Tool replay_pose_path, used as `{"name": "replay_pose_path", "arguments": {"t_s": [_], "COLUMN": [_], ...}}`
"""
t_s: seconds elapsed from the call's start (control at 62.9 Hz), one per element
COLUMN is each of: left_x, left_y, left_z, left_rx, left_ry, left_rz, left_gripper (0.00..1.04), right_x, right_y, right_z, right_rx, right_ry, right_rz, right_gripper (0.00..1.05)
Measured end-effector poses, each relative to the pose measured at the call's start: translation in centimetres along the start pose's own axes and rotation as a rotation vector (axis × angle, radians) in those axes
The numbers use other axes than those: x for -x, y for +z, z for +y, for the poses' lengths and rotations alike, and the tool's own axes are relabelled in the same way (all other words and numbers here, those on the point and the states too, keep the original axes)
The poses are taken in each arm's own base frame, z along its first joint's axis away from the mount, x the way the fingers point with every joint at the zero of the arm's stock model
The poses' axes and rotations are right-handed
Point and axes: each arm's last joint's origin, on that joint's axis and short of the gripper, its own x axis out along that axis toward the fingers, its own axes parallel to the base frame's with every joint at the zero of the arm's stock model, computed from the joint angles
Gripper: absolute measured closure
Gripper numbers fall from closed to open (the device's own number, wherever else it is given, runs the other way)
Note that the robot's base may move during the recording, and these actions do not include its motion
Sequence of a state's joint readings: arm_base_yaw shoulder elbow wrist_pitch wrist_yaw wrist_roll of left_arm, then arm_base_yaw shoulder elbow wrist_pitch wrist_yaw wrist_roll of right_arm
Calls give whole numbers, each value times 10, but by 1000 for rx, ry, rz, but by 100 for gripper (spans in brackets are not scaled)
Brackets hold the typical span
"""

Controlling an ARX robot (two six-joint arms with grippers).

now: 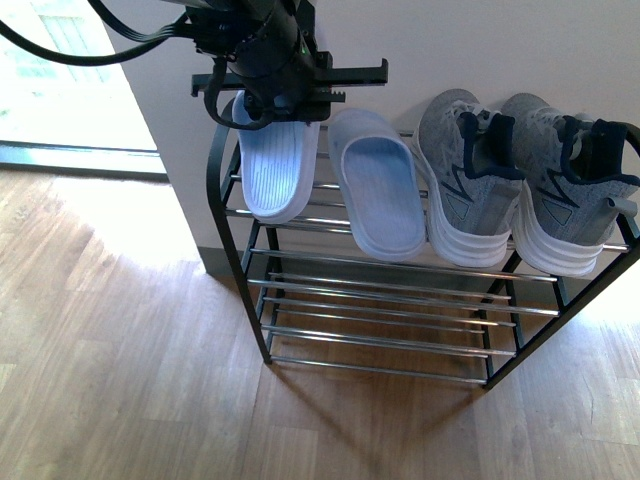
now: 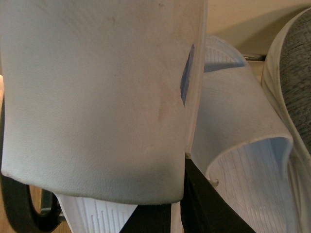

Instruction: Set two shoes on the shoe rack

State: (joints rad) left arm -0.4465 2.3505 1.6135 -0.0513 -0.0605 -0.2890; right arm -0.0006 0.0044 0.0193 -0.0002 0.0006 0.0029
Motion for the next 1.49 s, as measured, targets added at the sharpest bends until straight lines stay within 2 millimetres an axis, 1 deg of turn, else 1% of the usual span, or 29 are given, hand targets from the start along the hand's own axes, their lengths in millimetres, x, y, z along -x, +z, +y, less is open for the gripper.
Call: {"name": "replay_pose_path", "arguments": {"t_s": [0.175, 0.35, 0.397, 0.413, 0.445, 0.461, 0.509, 0.54, 0.62, 0.699, 0.715, 0.763, 0.811, 0.843, 0.89, 0.954, 0.97, 1.065, 1.081, 1.113, 1.16, 1.176, 1.192, 1.272, 1.304, 1.351, 1.383, 1.415, 1.494], "left_x": [-23, -33, -34, -34, -34, -34, -34, -33, -32, -24, -20, -13, -2, 4, 19, 37, 44, 77, 85, 94, 115, 119, 128, 157, 164, 191, 203, 221, 246], "left_y": [-1, -2, -3, -3, -3, -3, -3, -3, -4, -5, -5, -3, 1, 2, 7, 12, 13, 18, 18, 18, 15, 14, 12, 1, -4, -23, -33, -47, -67], "left_z": [1, 1, 1, 1, 0, 0, 0, 0, -2, -5, -7, -10, -12, -14, -16, -16, -16, -13, -11, -9, -2, -1, 2, 16, 20, 35, 42, 51, 64], "left_rx": [-29, -54, -65, -70, -74, -78, -84, -93, -100, -110, -113, -114, -116, -117, -118, -118, -124, -118, -114, -109, -94, -92, -85, -56, -49, -24, -15, -2, 23], "left_ry": [26, 46, 51, 53, 54, 55, 59, 63, 60, 60, 66, 62, 64, 67, 71, 90, 98, 139, 150, 159, 189, 198, 214, 275, 291, 353, 379, 412, 461], "left_rz": [43, 78, 81, 81, 82, 81, 80, 75, 67, 42, 29, 9, -28, -46, -94, -149, -172, -268, -291, -315, -371, -382, -404, -461, -469, -493, -497, -503, -513], "left_gripper": [103, 103, 101, 96, 93, 89, 85, 77, 67, 51, 45, 38, 30, 26, 17, 9, 8, 10, 10, 9, 9, 9, 9, 9, 9, 9, 9, 9, 9], "right_x": [0, 0, 0, 0, 0, 0, 0, 0, 0, 0, 0, 0, 0, 0, 0, 0, 0, 0, 0, 0, 0, 0, 0, 0, 0, 0, 0, 0, 0], "right_y": [0, 0, 0, 0, 0, 0, 0, 0, 0, 0, 0, 0, 0, 0, 0, 0, 0, 0, 0, 0, 0, 0, 0, 0, 0, 0, 0, 0, 0], "right_z": [0, 0, 0, 0, 0, 0, 0, 0, 0, 0, 0, 0, 0, 0, 0, 0, 0, 0, 0, 0, 0, 0, 0, 0, 0, 0, 0, 0, 0], "right_rx": [0, 0, 0, 0, 0, 0, 0, 0, 0, 0, 0, 0, 0, 0, 0, 0, 0, 0, 0, 0, 0, 0, 0, 0, 0, 0, 0, 0, 0], "right_ry": [0, 0, 0, 0, 0, 0, 0, 0, 0, 0, 0, 0, 0, 0, 0, 0, 0, 0, 0, 0, 0, 0, 0, 0, 0, 0, 0, 0, 0], "right_rz": [0, 0, 0, 0, 0, 0, 0, 0, 0, 0, 0, 0, 0, 0, 0, 0, 0, 0, 0, 0, 0, 0, 0, 0, 0, 0, 0, 0, 0], "right_gripper": [9, 9, 9, 9, 9, 9, 9, 9, 9, 9, 9, 9, 9, 9, 9, 9, 9, 9, 9, 9, 9, 9, 9, 9, 9, 9, 9, 9, 9]}}
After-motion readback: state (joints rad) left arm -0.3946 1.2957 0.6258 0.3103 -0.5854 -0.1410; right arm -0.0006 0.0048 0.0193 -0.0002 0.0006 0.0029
